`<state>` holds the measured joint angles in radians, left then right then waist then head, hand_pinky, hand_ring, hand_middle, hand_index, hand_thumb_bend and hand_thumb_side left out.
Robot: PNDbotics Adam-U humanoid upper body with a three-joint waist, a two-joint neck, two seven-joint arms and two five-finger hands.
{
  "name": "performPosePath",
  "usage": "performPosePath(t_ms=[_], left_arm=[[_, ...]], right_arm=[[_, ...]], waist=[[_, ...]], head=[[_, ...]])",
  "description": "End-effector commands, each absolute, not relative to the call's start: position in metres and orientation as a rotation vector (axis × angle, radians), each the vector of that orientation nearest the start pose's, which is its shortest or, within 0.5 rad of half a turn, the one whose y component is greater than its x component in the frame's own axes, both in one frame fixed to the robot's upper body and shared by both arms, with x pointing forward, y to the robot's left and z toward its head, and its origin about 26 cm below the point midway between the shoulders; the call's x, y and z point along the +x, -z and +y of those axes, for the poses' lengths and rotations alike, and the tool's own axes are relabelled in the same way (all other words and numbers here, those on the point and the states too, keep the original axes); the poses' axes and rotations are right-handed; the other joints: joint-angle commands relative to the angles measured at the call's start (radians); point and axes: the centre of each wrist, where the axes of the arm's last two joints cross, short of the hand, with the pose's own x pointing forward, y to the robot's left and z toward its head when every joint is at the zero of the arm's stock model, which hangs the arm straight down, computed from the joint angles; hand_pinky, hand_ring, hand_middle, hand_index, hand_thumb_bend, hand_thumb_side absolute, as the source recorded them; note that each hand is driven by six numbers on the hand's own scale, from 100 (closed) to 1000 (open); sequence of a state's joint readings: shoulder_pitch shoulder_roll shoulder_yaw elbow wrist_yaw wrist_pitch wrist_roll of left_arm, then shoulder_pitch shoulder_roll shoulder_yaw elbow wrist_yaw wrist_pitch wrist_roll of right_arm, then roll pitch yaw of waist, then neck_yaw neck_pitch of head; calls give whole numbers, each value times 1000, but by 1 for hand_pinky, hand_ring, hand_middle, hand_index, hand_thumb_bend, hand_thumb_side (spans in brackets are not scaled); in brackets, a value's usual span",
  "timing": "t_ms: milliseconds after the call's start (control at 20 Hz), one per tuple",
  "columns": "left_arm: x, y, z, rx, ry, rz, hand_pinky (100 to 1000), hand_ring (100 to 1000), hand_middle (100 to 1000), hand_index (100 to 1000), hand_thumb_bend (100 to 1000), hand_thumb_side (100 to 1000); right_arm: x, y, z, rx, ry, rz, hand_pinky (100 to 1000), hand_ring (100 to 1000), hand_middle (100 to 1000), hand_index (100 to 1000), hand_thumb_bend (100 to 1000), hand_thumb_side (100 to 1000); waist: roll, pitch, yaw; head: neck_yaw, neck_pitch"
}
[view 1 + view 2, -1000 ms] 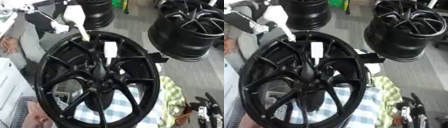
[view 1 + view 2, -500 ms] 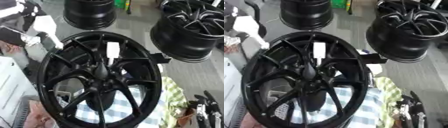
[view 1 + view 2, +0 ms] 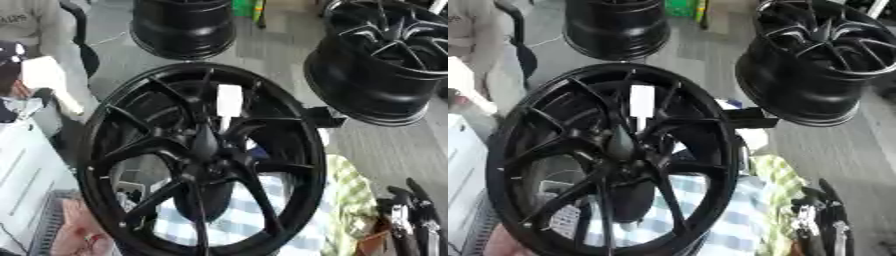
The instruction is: Pull the pin out of the wheel hub.
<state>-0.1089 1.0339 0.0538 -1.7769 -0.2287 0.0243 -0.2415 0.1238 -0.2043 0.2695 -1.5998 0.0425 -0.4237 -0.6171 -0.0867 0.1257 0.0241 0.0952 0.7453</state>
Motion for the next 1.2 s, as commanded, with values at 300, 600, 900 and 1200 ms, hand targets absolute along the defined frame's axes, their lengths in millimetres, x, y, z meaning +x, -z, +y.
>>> performPosePath(t_ms=[300,600,900,1200], left_arm=[[276,-196,466,978,959,-1329,496,356,269,519,100,297],[269,-169,490,962,835,-1262,663,561,511,720,200,390],[269,-157,493,937,811,-1262,815,772,767,869,532,616],[269,-155,490,946,784,-1293,860,821,838,910,584,660]], right_arm=[[232,34,-236,-350,213,-1918,573,593,670,895,100,619],[233,34,-235,-347,211,-1917,573,593,671,894,100,625],[232,34,-236,-347,210,-1915,573,593,671,894,100,623],[232,34,-235,-348,215,-1912,573,593,671,894,100,625]], waist=[[7,-1,7],[5,0,12],[1,-3,10],[0,-2,8]], head=[[-9,-12],[-12,-12],[-10,-10],[-9,-10]])
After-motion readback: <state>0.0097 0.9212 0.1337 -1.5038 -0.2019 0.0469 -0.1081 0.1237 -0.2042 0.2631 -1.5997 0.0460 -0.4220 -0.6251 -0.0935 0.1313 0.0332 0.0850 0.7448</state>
